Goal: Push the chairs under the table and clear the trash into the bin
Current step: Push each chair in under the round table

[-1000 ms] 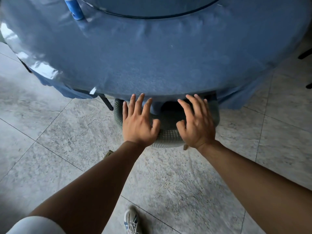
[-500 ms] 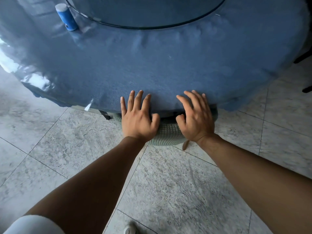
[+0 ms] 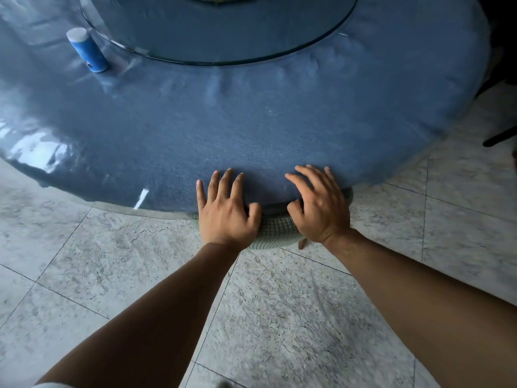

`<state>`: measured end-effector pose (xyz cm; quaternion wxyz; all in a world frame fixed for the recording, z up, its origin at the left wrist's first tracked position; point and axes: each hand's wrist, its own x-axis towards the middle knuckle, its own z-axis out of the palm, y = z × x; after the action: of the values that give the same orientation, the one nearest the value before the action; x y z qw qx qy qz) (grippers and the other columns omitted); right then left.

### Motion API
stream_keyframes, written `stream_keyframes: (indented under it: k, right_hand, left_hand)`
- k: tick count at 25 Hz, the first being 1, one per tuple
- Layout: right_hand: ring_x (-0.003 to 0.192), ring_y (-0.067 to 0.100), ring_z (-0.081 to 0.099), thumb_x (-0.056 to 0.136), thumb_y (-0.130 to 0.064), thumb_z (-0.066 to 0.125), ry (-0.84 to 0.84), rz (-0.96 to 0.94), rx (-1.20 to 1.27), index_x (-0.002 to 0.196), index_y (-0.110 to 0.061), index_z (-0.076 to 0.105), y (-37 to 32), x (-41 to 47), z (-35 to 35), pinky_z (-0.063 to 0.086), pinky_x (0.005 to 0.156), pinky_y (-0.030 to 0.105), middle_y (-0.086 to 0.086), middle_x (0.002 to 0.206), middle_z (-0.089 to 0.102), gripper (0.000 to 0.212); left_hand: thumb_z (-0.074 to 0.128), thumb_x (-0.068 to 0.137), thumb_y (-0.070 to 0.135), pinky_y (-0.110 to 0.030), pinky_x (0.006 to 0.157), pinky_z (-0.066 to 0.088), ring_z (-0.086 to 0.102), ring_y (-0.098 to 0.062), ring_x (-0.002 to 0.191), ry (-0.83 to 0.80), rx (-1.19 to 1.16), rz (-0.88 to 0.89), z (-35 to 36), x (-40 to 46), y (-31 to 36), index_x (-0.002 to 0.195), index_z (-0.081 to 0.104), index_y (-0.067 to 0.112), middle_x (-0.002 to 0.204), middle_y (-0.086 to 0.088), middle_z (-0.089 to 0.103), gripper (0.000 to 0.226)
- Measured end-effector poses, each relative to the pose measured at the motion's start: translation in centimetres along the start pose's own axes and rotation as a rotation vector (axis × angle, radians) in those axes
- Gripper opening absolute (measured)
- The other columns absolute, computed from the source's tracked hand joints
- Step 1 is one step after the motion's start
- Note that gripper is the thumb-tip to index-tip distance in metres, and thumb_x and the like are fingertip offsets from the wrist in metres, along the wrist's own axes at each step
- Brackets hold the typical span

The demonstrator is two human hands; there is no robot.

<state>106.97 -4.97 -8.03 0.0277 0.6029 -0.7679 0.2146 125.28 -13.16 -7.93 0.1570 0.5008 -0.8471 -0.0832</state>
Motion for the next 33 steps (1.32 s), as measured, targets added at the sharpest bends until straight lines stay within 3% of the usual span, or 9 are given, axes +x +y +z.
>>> stream_keyframes:
  k: [12,20,24,27,30,33]
  right_hand:
    - [0.135,0.034,0.051,0.078,-0.027,0.047,0.017,0.003,0.02,0.124,-0.011,0.069,0.3,0.2,0.5,0.033,0.116,0.054,0.012,0.136,0.062,0.054]
    - [0.136,0.037,0.047,0.079,-0.03,0.05,-0.09,0.001,0.012,0.126,-0.01,0.064,0.3,0.4,-0.1,0.03,0.117,0.057,0.016,0.139,0.056,0.054]
    - [0.142,0.039,0.037,0.087,-0.039,0.041,-0.216,-0.001,-0.017,0.146,-0.014,0.049,0.1,0.5,-0.5,0.022,0.121,0.059,0.018,0.151,0.044,0.064]
    - [0.153,0.038,0.018,0.096,-0.052,0.029,-0.41,-0.004,-0.033,0.158,-0.022,0.031,-0.1,0.5,-1.5,0.005,0.124,0.061,0.016,0.165,0.023,0.069]
    - [0.157,0.032,-0.006,0.103,-0.056,0.018,-0.588,-0.092,-0.124,0.162,-0.029,0.01,-0.6,0.0,-2.8,-0.008,0.123,0.06,0.007,0.171,-0.001,0.066]
    - [0.156,0.032,-0.01,0.102,-0.06,0.02,-0.656,-0.136,-0.16,0.162,-0.032,0.004,-3.5,-1.2,-4.5,-0.009,0.123,0.061,0.004,0.171,-0.006,0.068]
  left_hand:
    - [0.037,0.083,0.045,-0.057,0.123,0.013,0.033,-0.031,0.147,-0.013,0.004,0.009,0.1,0.0,-0.2,0.133,0.059,0.016,0.151,-0.005,0.049,0.062]
    - [0.032,0.088,0.049,-0.058,0.123,0.006,0.022,-0.032,0.152,-0.078,0.104,-0.065,-0.4,-0.3,0.5,0.144,0.048,0.017,0.16,-0.01,0.037,0.066]
    - [0.024,0.094,0.054,-0.055,0.125,-0.003,0.002,-0.029,0.157,-0.154,0.119,-0.303,-0.8,-1.4,1.6,0.159,0.025,0.02,0.168,-0.014,0.013,0.074]
    - [0.007,0.097,0.063,-0.053,0.125,-0.008,-0.015,-0.022,0.156,-0.257,0.097,-0.326,-1.9,-4.2,1.9,0.162,0.005,0.025,0.17,-0.007,-0.007,0.076]
    - [0.001,0.095,0.07,-0.055,0.124,-0.009,-0.015,-0.023,0.155,-0.338,0.094,-0.363,-4.2,-7.8,0.8,0.161,-0.001,0.033,0.17,-0.002,-0.01,0.076]
    - [0.002,0.093,0.073,-0.055,0.124,-0.008,-0.013,-0.024,0.156,-0.38,0.093,-0.549,-7.2,-12.9,-1.3,0.161,-0.001,0.032,0.17,-0.005,-0.008,0.08]
